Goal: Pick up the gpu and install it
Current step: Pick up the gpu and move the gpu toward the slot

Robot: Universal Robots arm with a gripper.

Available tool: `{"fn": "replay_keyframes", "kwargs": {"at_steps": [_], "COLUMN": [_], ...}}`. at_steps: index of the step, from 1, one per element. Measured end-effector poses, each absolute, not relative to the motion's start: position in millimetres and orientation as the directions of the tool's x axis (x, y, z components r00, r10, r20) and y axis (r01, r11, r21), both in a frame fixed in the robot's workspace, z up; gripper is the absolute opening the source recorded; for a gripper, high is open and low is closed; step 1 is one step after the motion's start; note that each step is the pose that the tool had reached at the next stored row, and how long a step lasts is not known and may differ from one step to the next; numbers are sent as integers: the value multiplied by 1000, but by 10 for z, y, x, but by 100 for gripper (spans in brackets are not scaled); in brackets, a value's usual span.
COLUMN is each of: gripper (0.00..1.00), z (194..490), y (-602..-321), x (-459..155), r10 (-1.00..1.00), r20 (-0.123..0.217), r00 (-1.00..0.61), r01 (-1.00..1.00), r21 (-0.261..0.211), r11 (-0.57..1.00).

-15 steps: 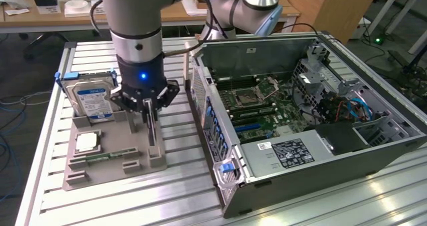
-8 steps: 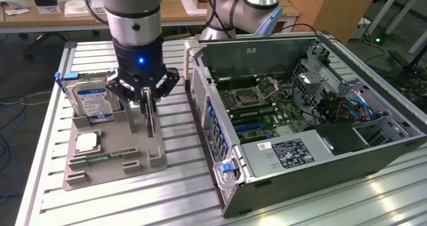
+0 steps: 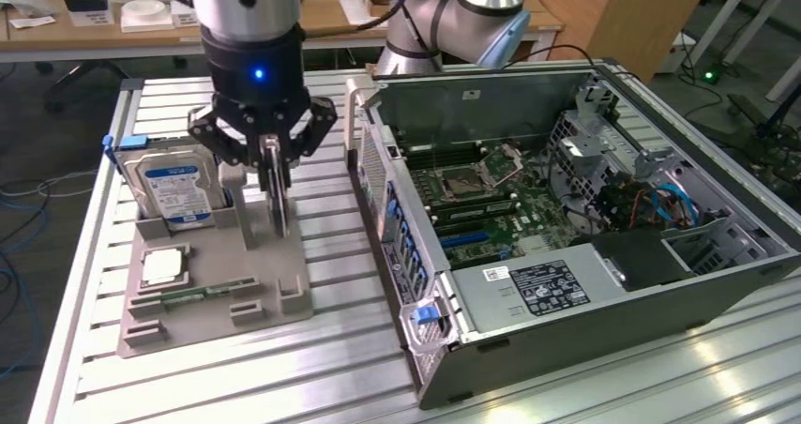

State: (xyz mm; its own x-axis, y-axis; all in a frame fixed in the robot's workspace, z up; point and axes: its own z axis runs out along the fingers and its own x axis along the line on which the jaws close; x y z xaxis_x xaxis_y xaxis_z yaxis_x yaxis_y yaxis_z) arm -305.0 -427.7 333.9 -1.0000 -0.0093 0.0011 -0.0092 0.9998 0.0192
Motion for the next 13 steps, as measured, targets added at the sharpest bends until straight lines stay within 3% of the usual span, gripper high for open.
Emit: {"fn": "replay_keyframes", "kwargs": {"at_steps": [13], "gripper": [28], "z": [3925], "y": [-4277], "x": [-3050], "r10": [-9], "r20": [1], "r00": [-1000], "r01": [-9], "r21": [19], "r11": [1000]}}
